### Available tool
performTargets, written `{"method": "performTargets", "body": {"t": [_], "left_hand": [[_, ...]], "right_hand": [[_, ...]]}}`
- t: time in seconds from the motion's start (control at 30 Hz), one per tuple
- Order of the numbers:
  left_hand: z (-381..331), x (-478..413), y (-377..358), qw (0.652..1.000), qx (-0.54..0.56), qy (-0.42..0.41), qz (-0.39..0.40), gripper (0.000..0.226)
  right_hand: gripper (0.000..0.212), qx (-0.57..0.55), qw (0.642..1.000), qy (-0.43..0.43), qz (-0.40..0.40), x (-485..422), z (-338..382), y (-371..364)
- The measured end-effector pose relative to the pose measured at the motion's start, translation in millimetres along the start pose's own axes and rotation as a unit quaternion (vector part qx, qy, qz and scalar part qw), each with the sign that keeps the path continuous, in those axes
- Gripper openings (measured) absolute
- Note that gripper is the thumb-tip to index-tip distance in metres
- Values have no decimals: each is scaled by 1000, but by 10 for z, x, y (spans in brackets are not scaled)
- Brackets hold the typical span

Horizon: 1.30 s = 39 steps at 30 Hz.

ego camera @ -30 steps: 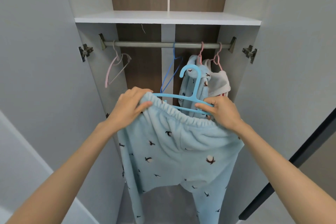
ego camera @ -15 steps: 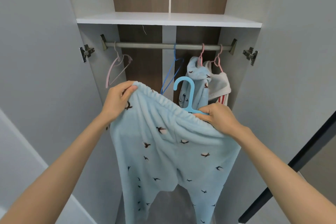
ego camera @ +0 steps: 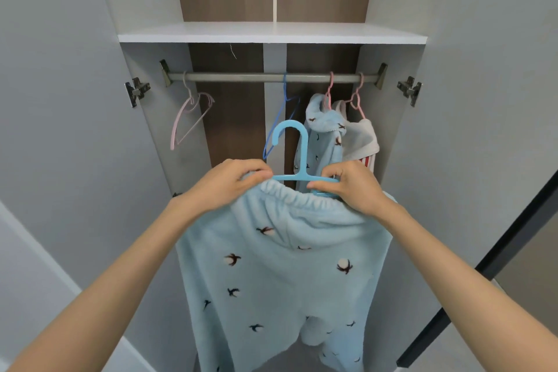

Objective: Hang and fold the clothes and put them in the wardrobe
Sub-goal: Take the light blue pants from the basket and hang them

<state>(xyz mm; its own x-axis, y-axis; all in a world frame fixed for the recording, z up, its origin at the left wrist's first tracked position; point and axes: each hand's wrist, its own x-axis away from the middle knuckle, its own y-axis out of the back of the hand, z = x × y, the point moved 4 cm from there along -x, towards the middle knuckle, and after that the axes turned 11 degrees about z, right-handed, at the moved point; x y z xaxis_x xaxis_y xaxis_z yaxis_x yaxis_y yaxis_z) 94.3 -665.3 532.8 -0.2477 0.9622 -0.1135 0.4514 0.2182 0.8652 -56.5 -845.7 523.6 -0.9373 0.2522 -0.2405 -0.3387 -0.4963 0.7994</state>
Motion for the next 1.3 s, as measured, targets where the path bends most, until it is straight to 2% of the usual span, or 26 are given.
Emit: {"method": "performTargets", "body": {"t": [0.13,0.2,0.23,0.37,0.5,0.57,0.63,0.73,0.8,0.87,0.93,1.0,1.1,1.17,1.3], "left_hand": [[64,5,-182,997,-11,36,65,44],[82,23,-279,997,1,39,73,32],[85,33,-296,997,23,37,60,25],[154,85,-280,996,75,40,23,24],[233,102,-375,997,38,52,41,58],[201,114,-378,997,68,38,-8,45],[173,128,-318,989,119,29,-78,24],[205,167,-251,984,138,30,-112,19],[252,199,-245,982,146,44,-112,18],[293,224,-246,978,164,56,-117,20],[312,241,-221,971,179,72,-143,30],[348,250,-167,960,203,98,-167,31],[369,254,-117,958,211,120,-154,34],[373,257,-110,961,202,126,-144,38],[368,295,-94,963,189,120,-151,24]], "right_hand": [[31,-78,996,-5,48,51,-53,-65],[28,-91,994,-9,60,93,-58,-111],[26,-102,993,-16,49,107,-64,-96],[28,-179,976,-102,-67,36,-203,178],[28,-264,937,-174,-146,-190,-273,376],[33,-272,933,-183,-144,-289,-261,404],[42,-259,944,-186,-84,-328,-268,333],[42,-171,967,-186,9,-276,-299,145],[42,-70,986,-149,-2,-235,-289,102],[46,19,990,-133,-50,-167,-275,83],[48,50,982,-151,-99,-66,-288,32],[50,83,981,-139,-109,5,-294,-64],[39,109,988,-83,-75,5,-274,-80],[30,95,994,-56,-16,-45,-269,-19],[33,109,993,-15,46,-78,-240,13]]}}
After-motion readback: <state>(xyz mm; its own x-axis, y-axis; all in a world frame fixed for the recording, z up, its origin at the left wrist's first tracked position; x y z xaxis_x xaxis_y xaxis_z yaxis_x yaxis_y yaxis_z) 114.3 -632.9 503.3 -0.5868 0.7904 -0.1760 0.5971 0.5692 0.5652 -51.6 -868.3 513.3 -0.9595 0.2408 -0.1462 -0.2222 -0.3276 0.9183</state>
